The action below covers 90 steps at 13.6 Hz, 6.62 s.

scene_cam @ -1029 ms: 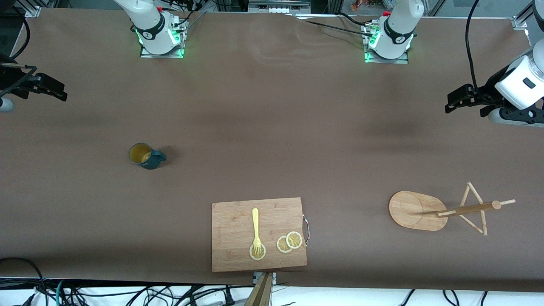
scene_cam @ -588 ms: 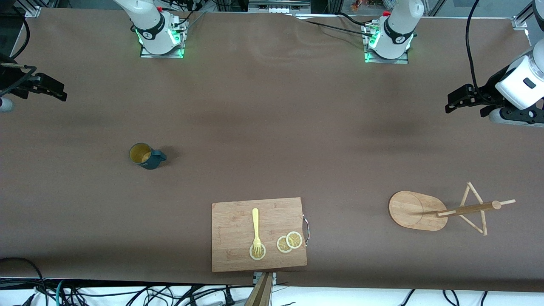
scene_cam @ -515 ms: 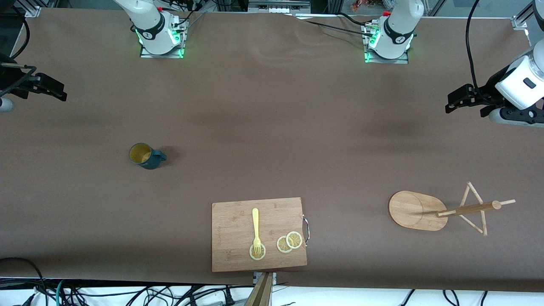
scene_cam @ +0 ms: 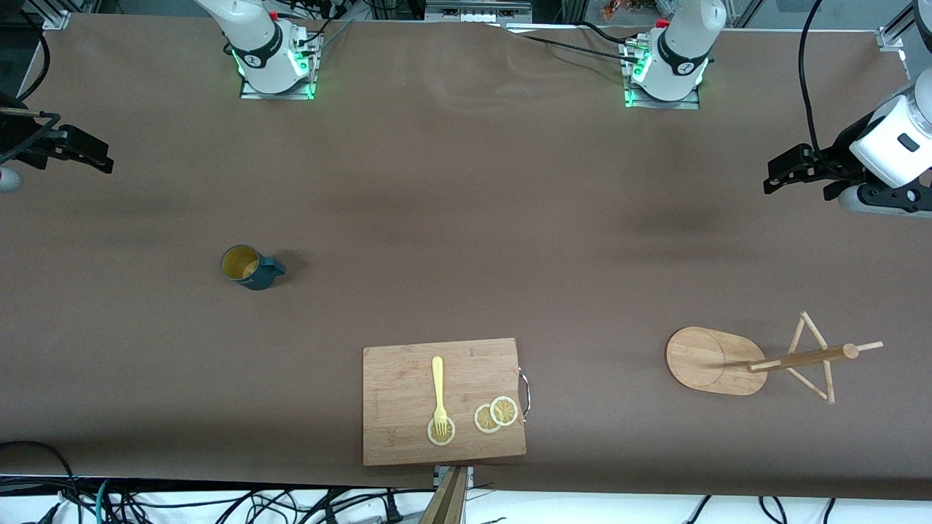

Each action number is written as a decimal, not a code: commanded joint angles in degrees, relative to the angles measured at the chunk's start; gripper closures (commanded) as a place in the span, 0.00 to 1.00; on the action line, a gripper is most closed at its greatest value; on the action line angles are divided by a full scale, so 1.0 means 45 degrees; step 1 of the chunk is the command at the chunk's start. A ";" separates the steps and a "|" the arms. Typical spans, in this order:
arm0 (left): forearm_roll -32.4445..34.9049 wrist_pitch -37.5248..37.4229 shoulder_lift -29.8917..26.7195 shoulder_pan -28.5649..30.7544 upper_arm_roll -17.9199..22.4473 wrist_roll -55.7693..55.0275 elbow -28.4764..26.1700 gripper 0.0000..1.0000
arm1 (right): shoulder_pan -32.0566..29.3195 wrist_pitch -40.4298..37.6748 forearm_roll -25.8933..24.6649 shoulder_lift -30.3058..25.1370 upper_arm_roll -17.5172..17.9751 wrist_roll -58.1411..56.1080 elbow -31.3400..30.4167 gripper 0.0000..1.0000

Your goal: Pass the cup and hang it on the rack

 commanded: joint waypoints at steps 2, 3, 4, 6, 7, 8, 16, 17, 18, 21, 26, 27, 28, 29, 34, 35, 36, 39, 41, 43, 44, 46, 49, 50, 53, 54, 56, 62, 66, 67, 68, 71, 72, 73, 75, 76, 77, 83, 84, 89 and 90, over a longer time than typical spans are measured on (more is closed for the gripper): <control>-0.0138 -0.0215 0.0061 0.0237 -0.0003 0.0124 0.0167 0.00 | -0.0148 -0.0160 -0.0039 0.0150 0.0102 -0.0014 0.0396 0.00; -0.0138 -0.0215 0.0061 0.0256 -0.0003 0.0143 0.0167 0.00 | -0.0148 -0.0159 -0.0039 0.0150 0.0102 -0.0014 0.0396 0.00; -0.0138 -0.0215 0.0061 0.0256 -0.0003 0.0124 0.0167 0.00 | -0.0148 -0.0159 -0.0039 0.0150 0.0102 0.0005 0.0396 0.00; -0.0138 -0.0215 0.0061 0.0256 -0.0003 0.0124 0.0167 0.00 | -0.0168 -0.0159 -0.0039 0.0150 0.0102 0.0006 0.0396 0.00; -0.0138 -0.0215 0.0061 0.0256 -0.0003 0.0124 0.0167 0.00 | -0.0168 -0.0159 -0.0020 0.0150 0.0102 0.0006 0.0396 0.00; -0.0138 -0.0215 0.0061 0.0256 -0.0003 0.0124 0.0167 0.00 | -0.0168 -0.0159 -0.0020 0.0150 0.0082 0.0006 0.0396 0.00; -0.0040 -0.0273 0.0061 0.0256 -0.0003 0.0143 0.0167 0.00 | -0.0207 -0.0140 -0.0020 0.0150 0.0043 0.0006 0.0396 0.00; -0.0040 -0.0273 0.0061 0.0256 -0.0003 0.0143 0.0167 0.00 | -0.0207 -0.0140 -0.0020 0.0150 0.0043 0.0006 0.0396 0.00; -0.0040 -0.0273 0.0061 0.0256 -0.0003 0.0143 0.0167 0.00 | -0.0207 -0.0140 -0.0020 0.0150 0.0043 0.0006 0.0396 0.00; -0.0040 -0.0273 0.0061 0.0256 -0.0003 0.0143 0.0167 0.00 | -0.0207 -0.0140 -0.0020 0.0150 0.0043 0.0006 0.0396 0.00; -0.0040 -0.0273 0.0061 0.0256 -0.0003 0.0124 0.0167 0.00 | -0.0207 -0.0120 -0.0020 0.0150 0.0043 0.0006 0.0396 0.00; -0.0040 -0.0273 0.0061 0.0256 -0.0003 0.0143 0.0167 0.00 | -0.0207 -0.0140 -0.0020 0.0150 0.0043 0.0006 0.0396 0.00; -0.0040 -0.0273 0.0061 0.0256 -0.0003 0.0143 0.0167 0.00 | -0.0207 -0.0140 -0.0039 0.0150 0.0043 0.0006 0.0396 0.00; -0.0040 -0.0273 0.0061 0.0256 -0.0003 0.0143 0.0167 0.00 | -0.0207 -0.0140 -0.0039 0.0150 0.0043 -0.0014 0.0396 0.00; -0.0021 -0.0273 0.0081 0.0256 -0.0003 0.0143 0.0167 0.00 | -0.0188 -0.0043 -0.0020 0.0326 0.0043 0.0044 0.0494 0.00; -0.0021 -0.0273 0.0081 0.0256 -0.0003 0.0143 0.0167 0.00 | -0.0187 0.0074 -0.0020 0.0345 0.0043 0.0025 0.0494 0.00; -0.0021 -0.0273 0.0081 0.0256 -0.0003 0.0143 0.0167 0.00 | -0.0149 0.0152 -0.0020 0.0403 0.0043 0.0025 0.0475 0.00; -0.0021 -0.0273 0.0081 0.0256 -0.0003 0.0143 0.0167 0.00 | -0.0032 0.0483 0.0000 0.0793 0.0140 0.0025 0.0436 0.00; -0.0021 -0.0273 0.0081 0.0256 -0.0003 0.0143 0.0167 0.00 | 0.0260 0.0718 -0.0020 0.1319 0.0160 0.0025 0.0435 0.00; -0.0021 -0.0273 0.0081 0.0256 -0.0003 0.0143 0.0167 0.00 | 0.0378 0.1030 -0.0039 0.1710 0.0160 0.0083 0.0435 0.00; -0.0021 -0.0273 0.0081 0.0256 -0.0003 0.0143 0.0167 0.00 | 0.0360 0.1148 -0.0001 0.2041 0.0160 0.0045 0.0435 0.00; -0.0021 -0.0293 0.0081 0.0256 -0.0003 0.0143 0.0167 0.00 | 0.0398 0.1265 -0.0039 0.2802 0.0160 0.0025 0.0474 0.00; -0.0021 -0.0293 0.0081 0.0256 -0.0003 0.0143 0.0167 0.00 | 0.0515 0.1616 -0.0001 0.3779 0.0160 0.0044 0.0455 0.00; -0.0021 -0.0293 0.0100 0.0256 -0.0003 0.0143 0.0167 0.00 | 0.0574 0.1869 0.0000 0.4111 0.0160 0.0045 0.0416 0.00; -0.0021 -0.0273 0.0120 0.0295 0.0017 0.0143 0.0167 0.00 | 0.0789 0.2612 0.0135 0.5069 0.0160 0.0200 0.0299 0.00; -0.0021 -0.0293 0.0139 0.0315 -0.0003 0.0143 0.0167 0.00 | 0.0770 0.2846 0.0330 0.5284 0.0160 0.0201 0.0202 0.00; -0.0021 -0.0293 0.0140 0.0315 -0.0003 0.0143 0.0167 0.00 | 0.0731 0.3451 0.0390 0.5462 0.0160 0.0220 -0.0304 0.00; -0.0021 -0.0293 0.0140 0.0315 -0.0003 0.0143 0.0167 0.00 | 0.0652 0.5874 0.0468 0.5385 0.0082 0.0240 -0.2687 0.00; -0.0021 -0.0313 0.0140 0.0315 -0.0003 0.0143 0.0167 0.00 | 0.0575 0.6186 0.0488 0.5345 0.0063 0.0240 -0.3234 0.00; -0.0021 -0.0313 0.0140 0.0315 -0.0003 0.0143 0.0167 0.00 | 0.0536 0.6498 0.0488 0.5326 0.0043 0.0240 -0.3507 0.00; -0.0021 -0.0313 0.0140 0.0315 -0.0003 0.0143 0.0167 0.00 | 0.0516 0.6752 0.0488 0.5326 0.0043 0.0240 -0.3800 0.00; -0.0021 -0.0313 0.0159 0.0334 -0.0003 0.0143 0.0167 0.00 | 0.0438 0.7612 0.0916 0.5247 0.0024 0.0240 -0.4563 0.00; -0.0021 -0.0313 0.0159 0.0334 -0.0003 0.0143 0.0167 0.00 | 0.0418 0.7711 0.0956 0.5228 0.0024 0.0240 -0.4642 0.00; -0.0021 -0.0313 0.0159 0.0334 -0.0003 0.0143 0.0167 0.00 | 0.0321 0.7731 0.0957 0.5228 0.0024 0.0259 -0.4643 0.00; -0.0021 -0.0313 0.0159 0.0354 -0.0003 0.0143 0.0167 0.00 | 0.0243 0.7751 0.1229 0.5247 0.0024 0.0259 -0.4624 0.00; -0.0021 -0.0313 0.0159 0.0354 -0.0003 0.0143 0.0167 0.00 | 0.0223 0.7751 0.1404 0.5247 0.0024 0.0240 -0.4604 0.00; -0.0021 -0.0313 0.0159 0.0354 -0.0003 0.0143 0.0167 0.00 | 0.0145 0.7751 0.1522 0.5267 0.0024 0.0240 -0.4584 0.00; -0.0021 -0.0313 0.0159 0.0354 -0.0003 0.0143 0.0167 0.00 | 0.0086 0.7848 0.1582 0.5267 0.0024 0.0240 -0.4584 0.58; -0.0021 -0.0313 0.0159 0.0354 -0.0003 0.0143 0.0167 0.00 | 0.0086 0.7848 0.1582 0.5286 0.0024 0.0259 -0.4565 0.70; -0.0021 -0.0332 0.0159 0.0393 0.0017 0.0143 0.0167 0.00 | 0.0086 0.7848 0.1601 0.5286 0.0043 0.0279 -0.4507 1.00; -0.0021 -0.0332 0.0159 0.0393 -0.0003 0.0143 0.0187 0.00 | 0.0086 0.7829 0.1601 0.5306 0.0043 0.0298 -0.4332 1.00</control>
